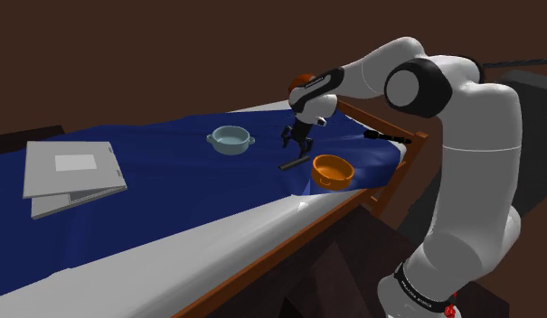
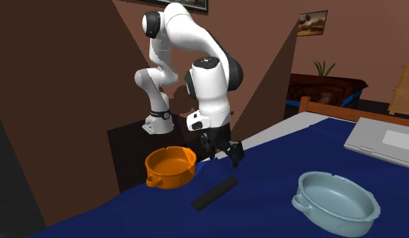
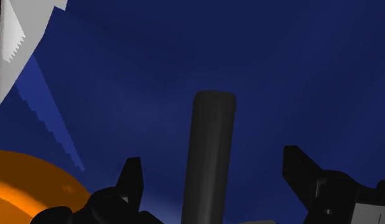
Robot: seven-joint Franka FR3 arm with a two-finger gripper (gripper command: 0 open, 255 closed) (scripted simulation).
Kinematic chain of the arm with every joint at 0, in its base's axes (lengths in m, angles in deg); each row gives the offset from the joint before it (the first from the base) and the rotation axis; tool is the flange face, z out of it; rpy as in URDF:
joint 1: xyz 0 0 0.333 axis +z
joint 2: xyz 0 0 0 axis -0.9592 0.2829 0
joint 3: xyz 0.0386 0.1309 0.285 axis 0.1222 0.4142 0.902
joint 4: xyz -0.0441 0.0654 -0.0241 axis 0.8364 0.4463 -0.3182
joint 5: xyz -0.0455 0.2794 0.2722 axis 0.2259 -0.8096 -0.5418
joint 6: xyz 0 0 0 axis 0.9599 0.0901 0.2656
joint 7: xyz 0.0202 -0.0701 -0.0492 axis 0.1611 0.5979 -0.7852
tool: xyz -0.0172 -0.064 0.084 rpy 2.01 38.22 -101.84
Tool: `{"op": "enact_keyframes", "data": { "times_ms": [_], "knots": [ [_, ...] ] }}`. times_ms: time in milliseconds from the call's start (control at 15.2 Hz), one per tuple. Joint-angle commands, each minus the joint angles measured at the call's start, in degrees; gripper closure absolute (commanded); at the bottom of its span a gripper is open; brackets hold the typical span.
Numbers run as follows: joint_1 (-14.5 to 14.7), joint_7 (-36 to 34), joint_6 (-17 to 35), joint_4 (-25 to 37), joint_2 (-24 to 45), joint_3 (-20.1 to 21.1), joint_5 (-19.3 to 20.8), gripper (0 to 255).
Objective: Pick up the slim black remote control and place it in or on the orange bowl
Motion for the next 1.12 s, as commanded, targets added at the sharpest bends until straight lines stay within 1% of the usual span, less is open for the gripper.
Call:
{"op": "enact_keyframes", "data": {
  "times_ms": [0,198,660,1056],
  "knots": [
    [-1.0,-1.74,0.74,1.97,3.03,-0.64,-1.21,0],
    [-2.49,-4.42,1.55,5.55,7.87,-1.42,-3.0,0],
    [-2.35,-3.74,5.06,5.56,11.34,-0.46,-4.2,0],
    [-2.34,-3.69,5.34,5.59,11.64,-0.38,-4.29,0]
  ]
}}
